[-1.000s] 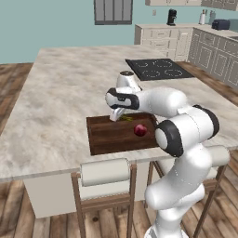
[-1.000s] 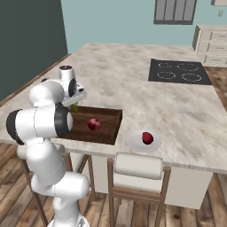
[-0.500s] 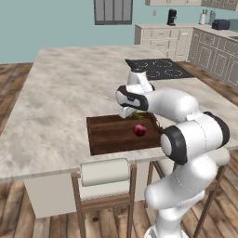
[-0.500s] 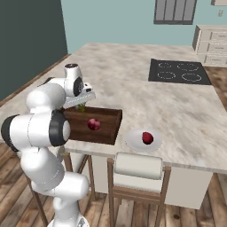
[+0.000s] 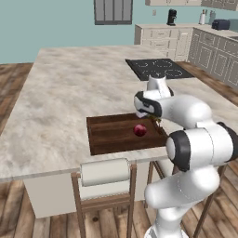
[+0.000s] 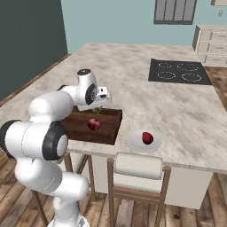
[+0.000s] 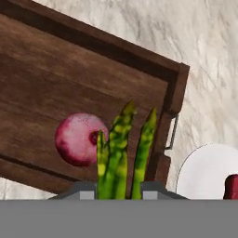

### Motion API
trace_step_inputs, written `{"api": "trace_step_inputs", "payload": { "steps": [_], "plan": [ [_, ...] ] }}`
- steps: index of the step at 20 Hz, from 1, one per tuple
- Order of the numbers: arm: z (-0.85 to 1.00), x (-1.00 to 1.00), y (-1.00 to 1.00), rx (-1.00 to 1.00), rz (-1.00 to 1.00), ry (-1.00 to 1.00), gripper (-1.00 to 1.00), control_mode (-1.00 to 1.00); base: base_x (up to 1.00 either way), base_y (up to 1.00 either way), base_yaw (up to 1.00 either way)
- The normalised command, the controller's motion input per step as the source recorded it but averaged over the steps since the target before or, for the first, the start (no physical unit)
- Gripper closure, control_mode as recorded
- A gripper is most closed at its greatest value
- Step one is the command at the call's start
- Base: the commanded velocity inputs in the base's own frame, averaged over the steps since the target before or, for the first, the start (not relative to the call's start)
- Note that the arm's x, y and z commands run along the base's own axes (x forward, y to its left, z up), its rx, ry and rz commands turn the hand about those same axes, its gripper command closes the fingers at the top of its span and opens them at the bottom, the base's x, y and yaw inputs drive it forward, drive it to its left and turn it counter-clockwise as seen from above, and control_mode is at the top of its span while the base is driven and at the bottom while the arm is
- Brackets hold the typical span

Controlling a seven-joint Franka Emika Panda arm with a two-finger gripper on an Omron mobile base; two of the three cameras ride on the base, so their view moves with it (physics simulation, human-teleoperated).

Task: Create a steak meal by picking up the steak and asparagus from the tray and placing them on the plate. Leave the pomegranate on the tray.

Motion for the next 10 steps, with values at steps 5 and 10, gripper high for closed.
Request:
{"api": "trace_step_inputs", "payload": {
  "steps": [5, 10],
  "plan": [
    [0.0, 0.0, -0.91, 0.0, -0.25, 0.0, 1.0, -1.0, 0.0, 0.0, 0.0],
    [0.0, 0.01, -0.9, 0.0, -0.14, 0.0, 1.0, -1.0, 0.0, 0.0, 0.0]
  ]
}}
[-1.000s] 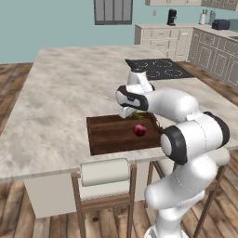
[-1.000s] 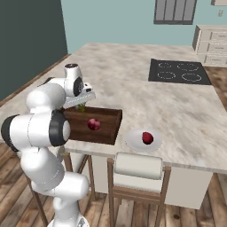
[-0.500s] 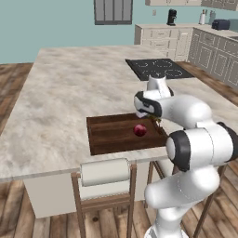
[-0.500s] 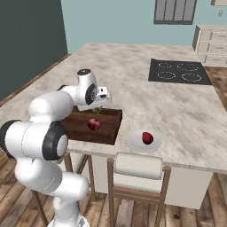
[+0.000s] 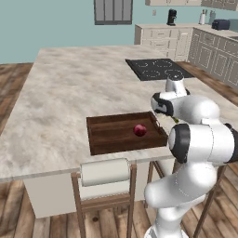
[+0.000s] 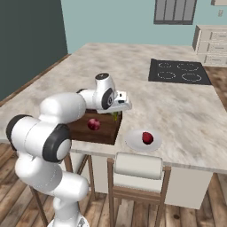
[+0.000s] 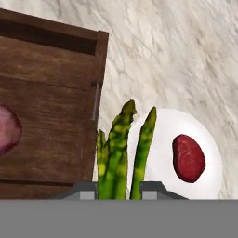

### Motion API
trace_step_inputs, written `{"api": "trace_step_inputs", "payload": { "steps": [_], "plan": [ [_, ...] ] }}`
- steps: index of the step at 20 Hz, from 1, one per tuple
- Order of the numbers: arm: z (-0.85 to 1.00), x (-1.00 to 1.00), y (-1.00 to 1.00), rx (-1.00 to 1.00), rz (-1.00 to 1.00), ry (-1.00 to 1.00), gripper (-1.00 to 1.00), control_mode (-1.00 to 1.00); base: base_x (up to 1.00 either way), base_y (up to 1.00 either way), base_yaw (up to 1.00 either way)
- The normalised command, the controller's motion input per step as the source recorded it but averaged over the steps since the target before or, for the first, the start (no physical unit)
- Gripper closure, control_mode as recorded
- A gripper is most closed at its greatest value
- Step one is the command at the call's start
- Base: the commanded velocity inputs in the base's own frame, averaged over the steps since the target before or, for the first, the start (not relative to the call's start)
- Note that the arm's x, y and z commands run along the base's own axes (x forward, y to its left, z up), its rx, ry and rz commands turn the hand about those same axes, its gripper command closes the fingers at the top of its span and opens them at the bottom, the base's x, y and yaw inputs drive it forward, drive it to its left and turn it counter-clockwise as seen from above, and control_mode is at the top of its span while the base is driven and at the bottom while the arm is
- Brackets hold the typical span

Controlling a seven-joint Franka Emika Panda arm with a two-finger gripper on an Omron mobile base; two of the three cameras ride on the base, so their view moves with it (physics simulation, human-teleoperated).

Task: Create a steak meal by picking up the steak and asparagus from the tray and placing them on the plate. Leave the pomegranate on the tray.

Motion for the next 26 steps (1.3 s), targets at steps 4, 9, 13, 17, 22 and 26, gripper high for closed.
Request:
{"api": "trace_step_inputs", "payload": {
  "steps": [4, 9, 13, 17, 22, 26],
  "plan": [
    [-0.06, 0.03, -0.69, 0.0, -0.04, 0.04, 1.0, -1.0, 0.0, 0.0, 0.0],
    [-0.29, 0.0, -0.43, 0.0, -0.01, 0.04, 1.0, -1.0, 0.0, 0.0, 0.0],
    [-0.36, 0.0, -0.17, 0.0, 0.0, 0.0, 1.0, -1.0, 0.0, 0.0, 0.0],
    [-0.4, 0.0, -0.17, 0.0, 0.0, 0.0, 1.0, -1.0, 0.0, 0.0, 0.0],
    [-0.52, 0.0, -0.11, 0.01, 0.0, 0.0, 1.0, -1.0, 0.0, 0.0, 0.0],
    [-0.46, 0.04, -0.02, 0.01, 0.0, 0.0, 1.0, -1.0, 0.0, 0.0, 0.0]
  ]
}}
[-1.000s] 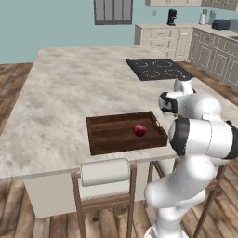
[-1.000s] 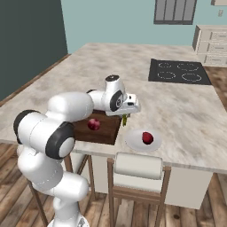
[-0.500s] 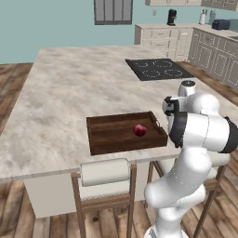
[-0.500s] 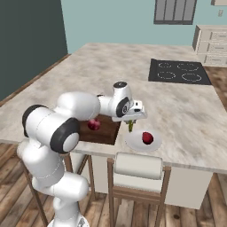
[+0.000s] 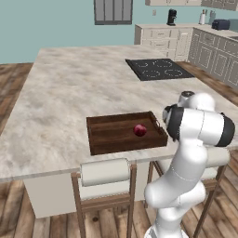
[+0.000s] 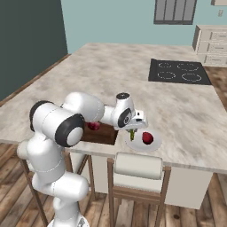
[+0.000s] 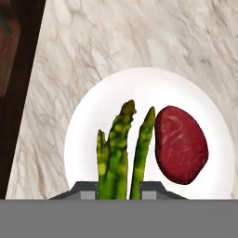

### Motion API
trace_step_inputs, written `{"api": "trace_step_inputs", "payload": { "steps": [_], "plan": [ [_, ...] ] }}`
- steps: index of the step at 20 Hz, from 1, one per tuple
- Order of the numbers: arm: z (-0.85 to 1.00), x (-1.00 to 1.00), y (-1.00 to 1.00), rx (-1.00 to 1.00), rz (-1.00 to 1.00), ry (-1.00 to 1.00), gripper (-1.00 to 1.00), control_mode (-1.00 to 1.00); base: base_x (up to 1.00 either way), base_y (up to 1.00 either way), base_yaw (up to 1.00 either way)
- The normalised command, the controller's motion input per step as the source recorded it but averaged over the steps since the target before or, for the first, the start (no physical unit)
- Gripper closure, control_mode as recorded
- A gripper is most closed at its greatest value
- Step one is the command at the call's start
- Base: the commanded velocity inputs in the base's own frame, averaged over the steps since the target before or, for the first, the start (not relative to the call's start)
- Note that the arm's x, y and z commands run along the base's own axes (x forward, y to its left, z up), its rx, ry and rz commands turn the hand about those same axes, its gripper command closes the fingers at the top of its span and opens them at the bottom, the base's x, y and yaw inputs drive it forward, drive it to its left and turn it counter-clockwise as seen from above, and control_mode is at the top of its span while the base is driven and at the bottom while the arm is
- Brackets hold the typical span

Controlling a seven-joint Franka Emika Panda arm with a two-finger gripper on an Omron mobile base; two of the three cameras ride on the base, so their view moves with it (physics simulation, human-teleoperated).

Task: Create a steak meal by picking up the steak and asparagus from the tray and placing them on the plate. Leave the pomegranate on the tray.

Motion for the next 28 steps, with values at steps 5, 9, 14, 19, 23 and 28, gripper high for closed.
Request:
{"api": "trace_step_inputs", "payload": {
  "steps": [5, 9, 14, 19, 23, 28],
  "plan": [
    [-0.3, 0.09, -0.08, 0.03, 0.01, 0.0, 1.0, -1.0, 0.0, 0.0, 0.0],
    [-0.16, 0.13, -0.17, 0.03, 0.05, 0.01, 1.0, -1.0, 0.0, 0.0, 0.0],
    [-0.17, 0.13, -0.1, 0.02, 0.07, 0.0, 1.0, -1.0, 0.0, 0.0, 0.0],
    [-0.16, 0.15, -0.06, 0.01, 0.07, 0.0, 1.0, -1.0, 0.0, 0.0, 0.0],
    [-0.2, 0.21, -0.02, 0.0, 0.06, 0.0, 1.0, -1.0, 0.0, 0.0, 0.0],
    [-0.18, 0.23, -0.04, 0.01, 0.06, 0.0, 1.0, -1.0, 0.0, 0.0, 0.0]
  ]
}}
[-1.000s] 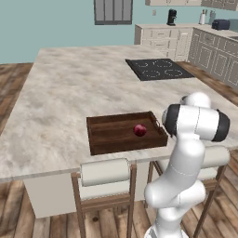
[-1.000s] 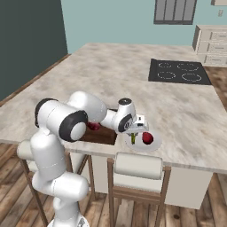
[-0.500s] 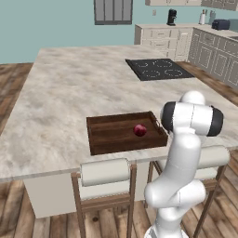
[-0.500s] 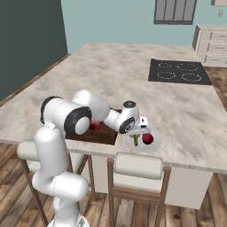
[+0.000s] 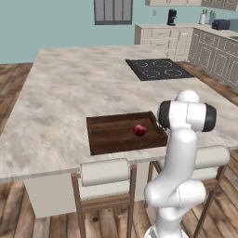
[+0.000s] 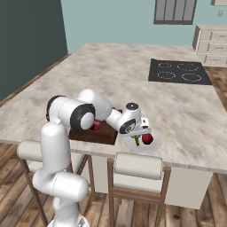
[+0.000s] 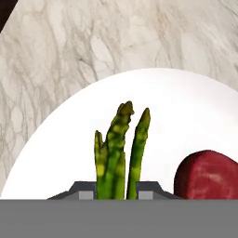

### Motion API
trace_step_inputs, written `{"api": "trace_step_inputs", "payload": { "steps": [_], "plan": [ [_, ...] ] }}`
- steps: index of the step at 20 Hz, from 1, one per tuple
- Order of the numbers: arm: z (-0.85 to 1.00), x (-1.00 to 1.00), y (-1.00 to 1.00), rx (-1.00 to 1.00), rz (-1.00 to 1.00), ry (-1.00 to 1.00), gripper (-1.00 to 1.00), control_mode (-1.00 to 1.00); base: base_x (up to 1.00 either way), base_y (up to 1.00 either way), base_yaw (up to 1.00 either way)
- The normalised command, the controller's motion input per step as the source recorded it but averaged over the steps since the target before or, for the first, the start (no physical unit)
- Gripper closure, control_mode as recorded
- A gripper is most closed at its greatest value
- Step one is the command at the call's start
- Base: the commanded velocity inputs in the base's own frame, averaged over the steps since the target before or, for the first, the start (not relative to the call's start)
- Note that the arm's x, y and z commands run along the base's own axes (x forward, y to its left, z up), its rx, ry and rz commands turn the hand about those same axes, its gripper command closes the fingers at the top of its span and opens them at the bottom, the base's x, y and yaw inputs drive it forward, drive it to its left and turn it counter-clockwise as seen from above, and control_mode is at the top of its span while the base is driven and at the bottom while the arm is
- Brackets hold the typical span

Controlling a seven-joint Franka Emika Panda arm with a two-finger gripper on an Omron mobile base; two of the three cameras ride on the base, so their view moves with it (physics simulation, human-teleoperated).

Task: Create a steak meal by picking up the steak and asparagus from the tray and placing them on the plate. Leave the pomegranate on the tray.

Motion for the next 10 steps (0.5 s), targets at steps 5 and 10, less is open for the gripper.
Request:
{"api": "trace_step_inputs", "payload": {
  "steps": [5, 10],
  "plan": [
    [-0.16, 0.22, -0.05, 0.01, 0.06, 0.0, 1.0, -1.0, 0.0, 0.0, 0.0],
    [-0.03, 0.06, 0.0, 0.0, 0.04, 0.0, -1.0, -1.0, 0.0, 0.0, 0.0]
  ]
}}
